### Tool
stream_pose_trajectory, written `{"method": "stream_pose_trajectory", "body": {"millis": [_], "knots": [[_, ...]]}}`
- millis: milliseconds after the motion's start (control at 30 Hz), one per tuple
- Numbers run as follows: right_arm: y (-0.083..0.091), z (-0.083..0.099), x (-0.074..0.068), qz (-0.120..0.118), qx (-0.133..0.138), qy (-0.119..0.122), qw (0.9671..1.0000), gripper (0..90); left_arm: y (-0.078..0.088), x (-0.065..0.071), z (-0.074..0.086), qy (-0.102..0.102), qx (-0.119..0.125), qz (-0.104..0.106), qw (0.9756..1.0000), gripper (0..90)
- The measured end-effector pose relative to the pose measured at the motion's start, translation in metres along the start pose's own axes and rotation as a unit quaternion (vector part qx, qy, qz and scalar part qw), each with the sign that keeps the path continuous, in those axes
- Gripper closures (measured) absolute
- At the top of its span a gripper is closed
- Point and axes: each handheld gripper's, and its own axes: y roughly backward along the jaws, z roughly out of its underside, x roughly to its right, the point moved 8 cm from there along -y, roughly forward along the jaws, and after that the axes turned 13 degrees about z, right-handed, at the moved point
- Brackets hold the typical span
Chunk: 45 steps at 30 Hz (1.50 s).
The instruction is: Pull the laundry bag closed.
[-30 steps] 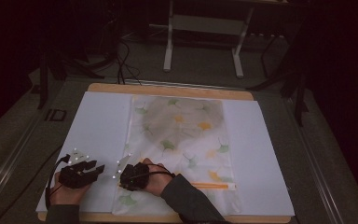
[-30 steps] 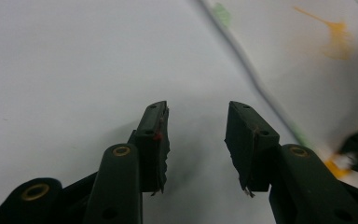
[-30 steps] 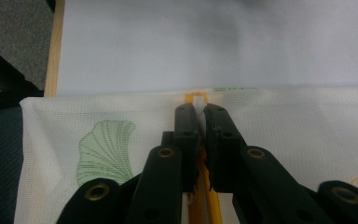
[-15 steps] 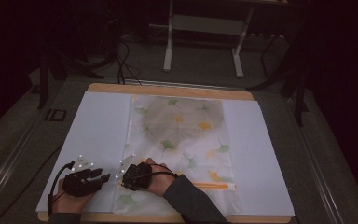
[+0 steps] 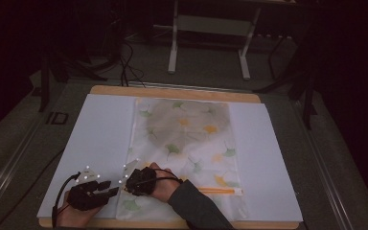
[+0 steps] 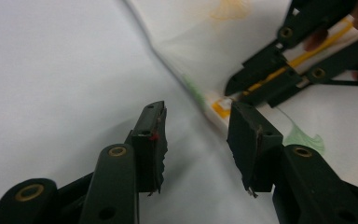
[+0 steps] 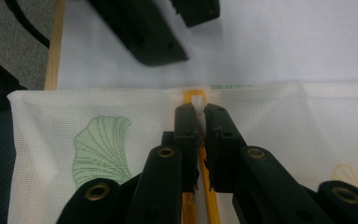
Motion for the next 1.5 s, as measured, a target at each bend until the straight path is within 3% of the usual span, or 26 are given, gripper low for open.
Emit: {"method": "stream_pose_trajectory", "body": {"millis": [300,900,1300,1500], "knots": [[0.006,-0.003,0.002,0.009,0.006,0.003,0.9999,84.4,-0.011,0.01,0.001,0.007,-0.007,0.033,0.9994,55.3],[0.02,-0.007,0.005,0.021,0.028,0.009,0.9994,84.4,-0.027,0.01,-0.004,0.029,-0.018,0.081,0.9961,57.6],[0.024,-0.008,0.002,0.018,0.042,0.017,0.9988,84.5,-0.032,0.012,-0.002,0.029,-0.031,0.092,0.9949,67.7],[0.024,-0.004,0.002,0.013,0.037,0.018,0.9991,84.5,-0.033,0.013,0.0,0.03,-0.034,0.106,0.9934,80.4]]}}
